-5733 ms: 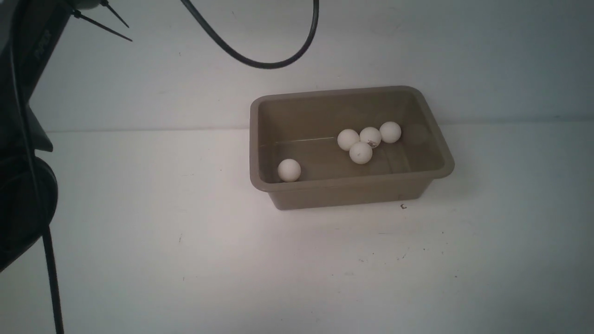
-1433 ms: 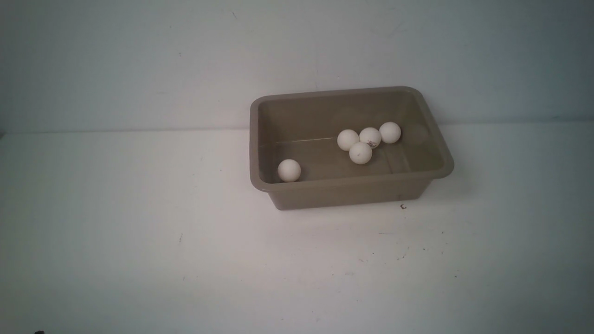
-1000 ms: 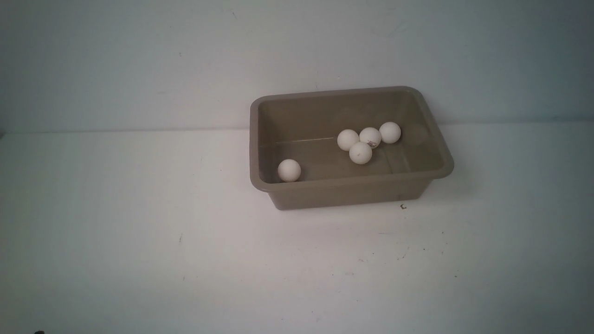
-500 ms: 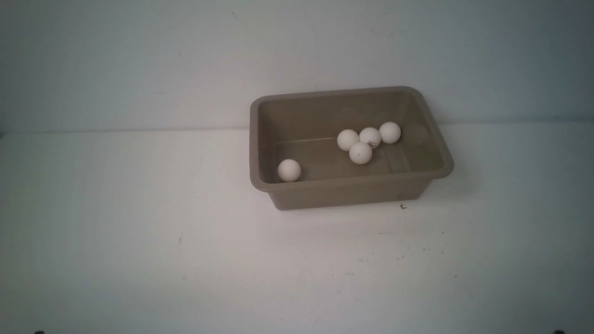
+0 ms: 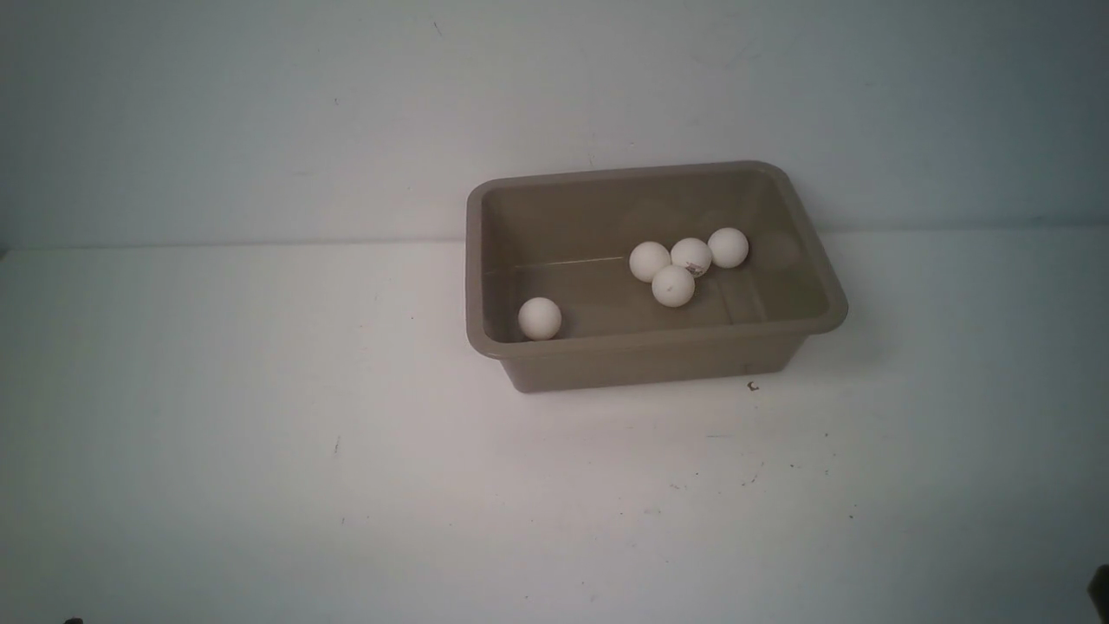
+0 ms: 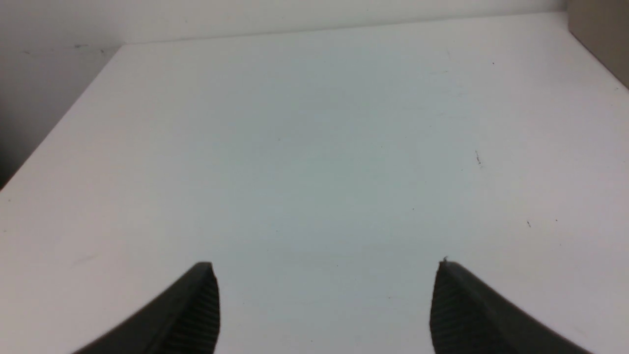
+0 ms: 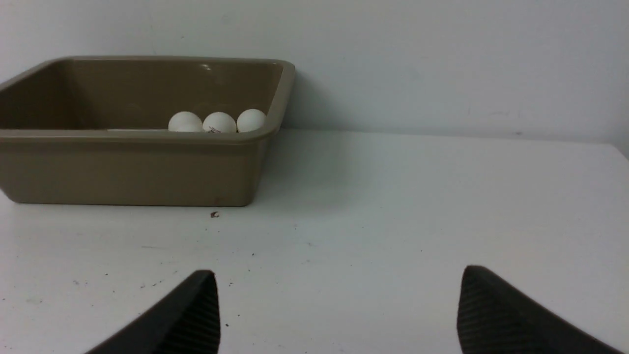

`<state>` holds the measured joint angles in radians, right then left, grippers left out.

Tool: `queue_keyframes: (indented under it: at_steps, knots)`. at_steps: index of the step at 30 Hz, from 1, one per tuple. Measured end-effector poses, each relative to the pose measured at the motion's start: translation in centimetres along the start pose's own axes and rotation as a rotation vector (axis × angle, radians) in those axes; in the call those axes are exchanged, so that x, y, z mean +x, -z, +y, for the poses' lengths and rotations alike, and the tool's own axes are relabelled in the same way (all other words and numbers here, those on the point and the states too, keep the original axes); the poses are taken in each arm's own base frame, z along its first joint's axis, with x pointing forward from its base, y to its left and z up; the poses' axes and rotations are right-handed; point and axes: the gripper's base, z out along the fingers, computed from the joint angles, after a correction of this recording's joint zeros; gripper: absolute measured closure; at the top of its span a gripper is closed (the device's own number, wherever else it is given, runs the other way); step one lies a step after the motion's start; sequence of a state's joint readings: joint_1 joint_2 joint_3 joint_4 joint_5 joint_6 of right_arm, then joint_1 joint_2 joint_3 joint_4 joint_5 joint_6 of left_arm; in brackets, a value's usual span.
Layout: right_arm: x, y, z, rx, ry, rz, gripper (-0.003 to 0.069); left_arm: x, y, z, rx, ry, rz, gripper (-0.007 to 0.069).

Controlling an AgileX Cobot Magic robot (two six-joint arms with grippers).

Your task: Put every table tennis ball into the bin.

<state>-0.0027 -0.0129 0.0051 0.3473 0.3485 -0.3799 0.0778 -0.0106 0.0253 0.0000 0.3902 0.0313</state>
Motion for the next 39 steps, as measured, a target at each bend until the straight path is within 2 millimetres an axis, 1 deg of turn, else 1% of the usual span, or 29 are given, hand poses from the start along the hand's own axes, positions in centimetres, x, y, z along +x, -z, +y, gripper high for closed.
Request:
queue_keyframes:
  at_steps: [3, 5, 7, 9, 11, 16, 20, 39]
  knots:
    - [-1.3, 0.5, -0.4, 0.037, 0.013, -0.01, 0.0071, 0.0, 0.0, 0.0, 0.0, 0.0, 0.0, 0.0104]
    - [-1.4, 0.5, -0.6, 0.066, -0.02, -0.01, 0.0071, 0.0, 0.0, 0.0, 0.0, 0.0, 0.0, 0.0104]
    - [-1.2, 0.4, -0.8, 0.08, -0.028, -0.007, 0.0071, 0.0, 0.0, 0.0, 0.0, 0.0, 0.0, 0.0104]
    - [-0.2, 0.1, -0.9, 0.096, -0.059, -0.006, 0.0071, 0.0, 0.0, 0.0, 0.0, 0.0, 0.0, 0.0104]
    - [0.4, -0.1, -0.9, 0.098, -0.051, -0.001, 0.0071, 0.0, 0.0, 0.0, 0.0, 0.0, 0.0, 0.0104]
    - [0.4, -0.1, -0.8, 0.095, -0.009, -0.022, 0.0071, 0.0, 0.0, 0.0, 0.0, 0.0, 0.0, 0.0104]
    - [0.8, -0.1, -0.8, 0.087, 0.031, 0.031, 0.0071, 0.0, 0.0, 0.0, 0.0, 0.0, 0.0, 0.0104]
    - [1.0, -0.1, -0.7, 0.081, 0.053, 0.056, 0.0071, 0.0, 0.0, 0.0, 0.0, 0.0, 0.0, 0.0104]
